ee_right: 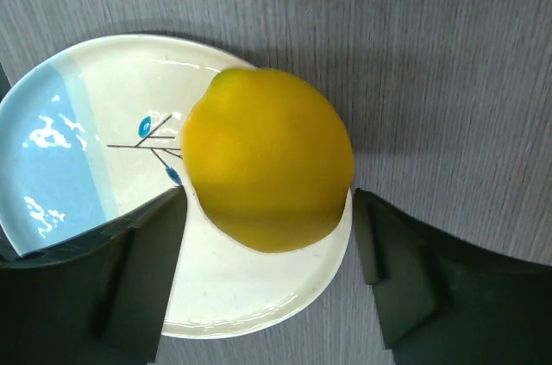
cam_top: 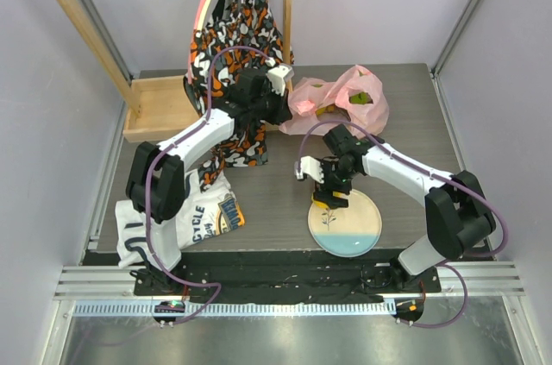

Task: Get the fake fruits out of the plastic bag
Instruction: Place the fake fruit on the plate, then adjust the plastic bag at the center of the board, then take out the fake fruit from the plastic bag, then place the fake fruit on the plate, then adjust the plastic bag at the center of the board, then take out the fake fruit from the plastic bag.

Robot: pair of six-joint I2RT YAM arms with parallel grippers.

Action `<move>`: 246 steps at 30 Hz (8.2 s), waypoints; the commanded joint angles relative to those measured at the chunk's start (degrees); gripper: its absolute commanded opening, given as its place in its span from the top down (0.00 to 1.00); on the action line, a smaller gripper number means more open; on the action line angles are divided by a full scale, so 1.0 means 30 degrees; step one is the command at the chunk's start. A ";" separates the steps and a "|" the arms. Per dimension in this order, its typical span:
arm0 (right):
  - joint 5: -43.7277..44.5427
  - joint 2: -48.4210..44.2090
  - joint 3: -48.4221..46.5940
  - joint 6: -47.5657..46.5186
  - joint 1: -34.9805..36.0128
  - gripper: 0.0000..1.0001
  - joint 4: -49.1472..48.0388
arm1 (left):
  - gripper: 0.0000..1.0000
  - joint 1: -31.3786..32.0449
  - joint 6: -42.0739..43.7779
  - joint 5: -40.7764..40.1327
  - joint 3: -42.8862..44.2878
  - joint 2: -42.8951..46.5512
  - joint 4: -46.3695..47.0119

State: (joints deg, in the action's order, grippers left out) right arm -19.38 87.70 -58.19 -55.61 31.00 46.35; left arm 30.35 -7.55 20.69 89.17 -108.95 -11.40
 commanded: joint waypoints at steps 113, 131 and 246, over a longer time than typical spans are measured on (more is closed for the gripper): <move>-0.5321 -0.4653 -0.4430 0.1258 -0.6175 0.43 0.6523 | 0.95 0.0314 -0.1116 0.1278 -0.0982 0.1803 0.1134; -0.2741 -0.1845 0.1146 -0.2000 -0.5677 0.32 0.2601 | 0.93 0.0430 -0.0442 0.1366 -0.1919 0.2038 0.0665; -0.9035 0.0829 -1.0425 1.1074 -0.9368 0.63 -0.0224 | 1.00 0.1778 -0.1760 -0.0421 0.2915 -0.0775 0.0840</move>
State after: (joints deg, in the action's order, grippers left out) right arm -38.15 94.98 -89.01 -17.96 2.83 38.22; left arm 35.62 -13.06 21.78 95.53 -111.28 -9.72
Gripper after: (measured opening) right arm 0.631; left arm 0.015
